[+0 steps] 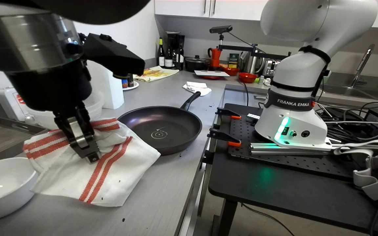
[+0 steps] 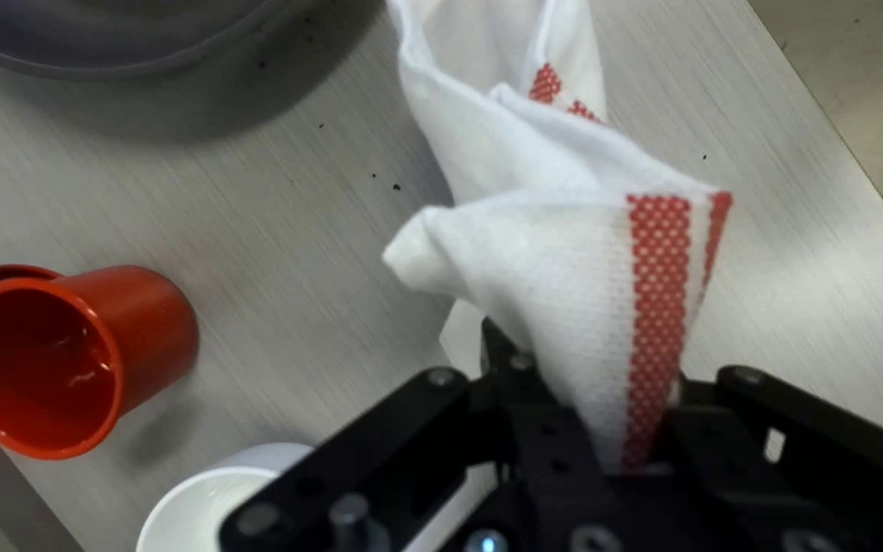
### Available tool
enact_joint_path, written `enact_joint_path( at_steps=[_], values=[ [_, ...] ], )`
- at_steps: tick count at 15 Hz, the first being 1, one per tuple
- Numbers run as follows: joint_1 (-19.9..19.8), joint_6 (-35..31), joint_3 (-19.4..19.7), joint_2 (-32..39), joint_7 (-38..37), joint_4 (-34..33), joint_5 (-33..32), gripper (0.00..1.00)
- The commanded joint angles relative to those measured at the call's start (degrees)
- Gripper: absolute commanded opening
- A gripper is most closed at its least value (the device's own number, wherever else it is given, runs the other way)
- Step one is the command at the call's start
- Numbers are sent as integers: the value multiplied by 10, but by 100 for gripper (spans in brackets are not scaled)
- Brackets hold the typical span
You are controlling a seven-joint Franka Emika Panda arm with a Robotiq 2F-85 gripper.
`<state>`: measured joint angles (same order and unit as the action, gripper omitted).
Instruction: Clean the pan
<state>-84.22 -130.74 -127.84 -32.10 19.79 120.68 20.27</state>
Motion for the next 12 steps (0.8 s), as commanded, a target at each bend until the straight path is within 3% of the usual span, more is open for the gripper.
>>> enact_joint_path(
  at_steps=[1,12],
  values=[
    [-31,30,-20,-49,37,-65,24,4],
    [-87,-18,-76,-43,143,-80,99,4]
  ],
)
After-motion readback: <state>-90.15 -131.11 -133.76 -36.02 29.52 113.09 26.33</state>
